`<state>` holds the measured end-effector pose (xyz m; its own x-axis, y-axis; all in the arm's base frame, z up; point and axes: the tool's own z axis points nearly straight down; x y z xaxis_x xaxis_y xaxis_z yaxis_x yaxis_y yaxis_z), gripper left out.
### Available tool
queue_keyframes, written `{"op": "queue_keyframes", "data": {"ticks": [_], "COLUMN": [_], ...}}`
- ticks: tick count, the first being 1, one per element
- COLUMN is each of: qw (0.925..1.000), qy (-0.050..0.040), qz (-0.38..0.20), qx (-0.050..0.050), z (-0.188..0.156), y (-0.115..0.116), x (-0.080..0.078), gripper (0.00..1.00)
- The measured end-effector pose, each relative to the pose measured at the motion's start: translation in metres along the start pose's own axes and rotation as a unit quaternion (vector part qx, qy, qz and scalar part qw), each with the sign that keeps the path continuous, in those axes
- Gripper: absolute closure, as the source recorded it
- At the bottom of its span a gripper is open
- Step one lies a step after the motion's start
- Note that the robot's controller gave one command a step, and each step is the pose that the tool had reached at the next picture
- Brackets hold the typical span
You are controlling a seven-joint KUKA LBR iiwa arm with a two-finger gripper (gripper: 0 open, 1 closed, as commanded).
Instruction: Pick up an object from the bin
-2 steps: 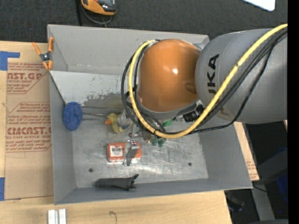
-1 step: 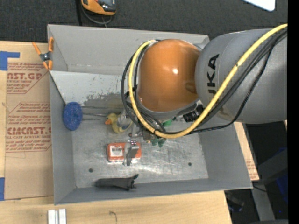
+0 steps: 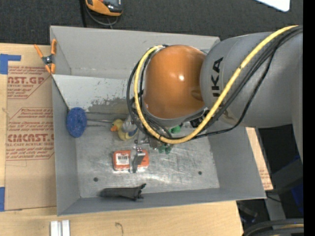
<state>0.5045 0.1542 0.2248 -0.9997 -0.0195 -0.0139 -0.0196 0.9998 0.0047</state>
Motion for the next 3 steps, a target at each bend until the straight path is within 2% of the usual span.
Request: {"op": "queue_keyframes", "data": {"ticks": [1,2,3], "qw": [0.9998,0.9996,0.9969], "qy": [0.0042,0.0062,0.0053], "qz": [-0.017,-0.029,-0.079], "qx": [0.001,0.001,0.001], "z": [0.064,0.123,0.149], "y": [-0.007,-0.032,-0.045], "x": [-0.006,-0.038,-0.034], "gripper": [0.0,0.0,1.0]}}
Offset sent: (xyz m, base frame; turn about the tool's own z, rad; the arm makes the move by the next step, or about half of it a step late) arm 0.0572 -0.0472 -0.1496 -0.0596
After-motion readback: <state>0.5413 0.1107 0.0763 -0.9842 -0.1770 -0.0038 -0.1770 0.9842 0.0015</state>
